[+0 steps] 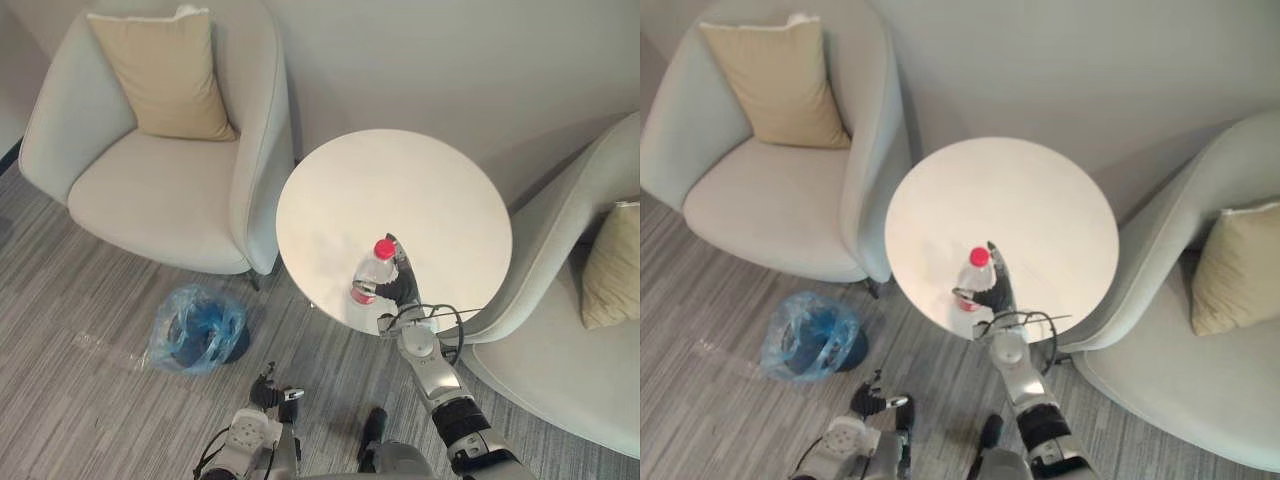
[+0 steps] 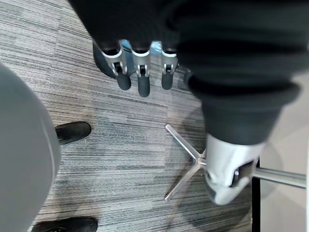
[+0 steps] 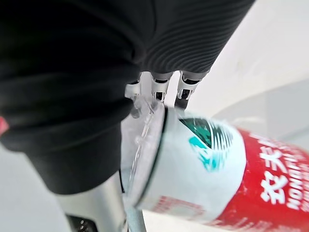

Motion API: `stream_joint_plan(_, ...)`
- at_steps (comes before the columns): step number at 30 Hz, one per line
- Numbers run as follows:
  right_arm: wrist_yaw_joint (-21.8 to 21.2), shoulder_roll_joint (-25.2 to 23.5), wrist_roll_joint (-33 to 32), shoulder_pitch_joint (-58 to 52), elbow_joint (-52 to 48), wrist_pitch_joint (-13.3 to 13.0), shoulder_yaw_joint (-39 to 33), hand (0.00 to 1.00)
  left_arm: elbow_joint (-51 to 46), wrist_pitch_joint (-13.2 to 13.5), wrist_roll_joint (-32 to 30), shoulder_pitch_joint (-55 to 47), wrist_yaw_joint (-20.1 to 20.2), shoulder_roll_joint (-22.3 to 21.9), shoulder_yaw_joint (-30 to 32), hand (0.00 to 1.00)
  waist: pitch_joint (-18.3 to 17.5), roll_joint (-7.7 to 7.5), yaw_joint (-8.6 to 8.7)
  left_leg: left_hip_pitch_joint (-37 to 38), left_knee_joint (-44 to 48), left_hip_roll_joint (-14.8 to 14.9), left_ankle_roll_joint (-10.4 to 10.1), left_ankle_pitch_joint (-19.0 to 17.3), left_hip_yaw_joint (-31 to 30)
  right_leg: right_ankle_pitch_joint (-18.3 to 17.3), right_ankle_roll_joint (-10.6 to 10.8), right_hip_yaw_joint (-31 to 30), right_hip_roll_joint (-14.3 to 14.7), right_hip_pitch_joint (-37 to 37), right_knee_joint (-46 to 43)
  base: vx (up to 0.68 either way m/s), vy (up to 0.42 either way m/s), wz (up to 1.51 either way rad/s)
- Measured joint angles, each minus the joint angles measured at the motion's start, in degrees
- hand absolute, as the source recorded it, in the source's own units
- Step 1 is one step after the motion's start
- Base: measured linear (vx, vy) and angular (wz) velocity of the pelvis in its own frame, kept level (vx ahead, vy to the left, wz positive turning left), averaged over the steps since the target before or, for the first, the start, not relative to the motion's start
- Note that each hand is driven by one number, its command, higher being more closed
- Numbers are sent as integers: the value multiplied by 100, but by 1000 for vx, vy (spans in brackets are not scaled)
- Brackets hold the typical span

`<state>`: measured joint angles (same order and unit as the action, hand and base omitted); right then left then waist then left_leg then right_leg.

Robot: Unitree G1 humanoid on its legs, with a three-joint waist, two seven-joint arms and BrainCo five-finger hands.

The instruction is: Gather rubbish on tea table into small bin, then transfer packed bag to large trash can.

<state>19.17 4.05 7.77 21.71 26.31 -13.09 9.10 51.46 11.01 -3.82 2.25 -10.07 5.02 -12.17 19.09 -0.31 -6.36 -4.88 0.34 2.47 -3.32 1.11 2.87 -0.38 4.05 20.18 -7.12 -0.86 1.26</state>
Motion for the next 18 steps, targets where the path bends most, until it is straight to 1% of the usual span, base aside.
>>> stream_joint_plan(2, 53, 4, -120, 273, 158, 0, -41, 100, -31, 41, 71, 36, -22, 26, 3, 0, 101, 1, -46, -22, 14, -3, 0, 0, -26, 0, 0, 11, -4, 1, -2, 4, 4, 8)
stream_joint_plan(5, 161, -93, -164, 399, 199, 2, -165, 100, -32, 79, 176, 53, -113, 24, 13, 0, 128, 25, -94, -67, 15, -10, 0, -1, -41, 0, 0, 8, -11, 38, -4, 12, 5, 3)
stream_joint_plan(8, 217, -121, -236, 477, 177, 1, -220, 100, -95, 81, 180, 71, -117, 40, 55, 0, 214, 27, -119, -124, 70, -8, 0, -2, -43, 0, 0, 1, -15, 79, -26, 0, 0, 0)
stream_joint_plan(12, 218, -121, -350, 429, 141, 0, -220, 100, -122, 71, 179, 70, -116, 44, 55, 0, 243, 30, -118, -114, 73, -2, 0, -3, -42, -1, 0, -10, -15, 79, -49, 0, 0, 0)
stream_joint_plan(18, 119, -133, -339, -467, -798, -15, -192, 100, -121, 49, 169, 72, -102, 47, 53, 0, 241, 28, -93, -8, 61, 10, 0, -5, -8, -4, 2, -94, -21, 36, -102, -10, 3, -5)
